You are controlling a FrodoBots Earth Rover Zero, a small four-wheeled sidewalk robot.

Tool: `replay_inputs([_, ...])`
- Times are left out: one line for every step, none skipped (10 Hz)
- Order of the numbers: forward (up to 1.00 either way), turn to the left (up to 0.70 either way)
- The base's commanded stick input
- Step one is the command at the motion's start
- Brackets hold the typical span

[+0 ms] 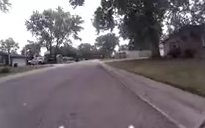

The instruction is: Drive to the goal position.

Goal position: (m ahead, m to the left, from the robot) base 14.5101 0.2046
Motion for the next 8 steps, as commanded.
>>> replay_inputs([0.99,0.00])
replay_inputs([1.00,0.01])
replay_inputs([1.00,0.05])
replay_inputs([1.00,0.17])
replay_inputs([1.00,0.35])
replay_inputs([1.00,0.28])
replay_inputs([1.00,0.00])
replay_inputs([1.00,0.00])
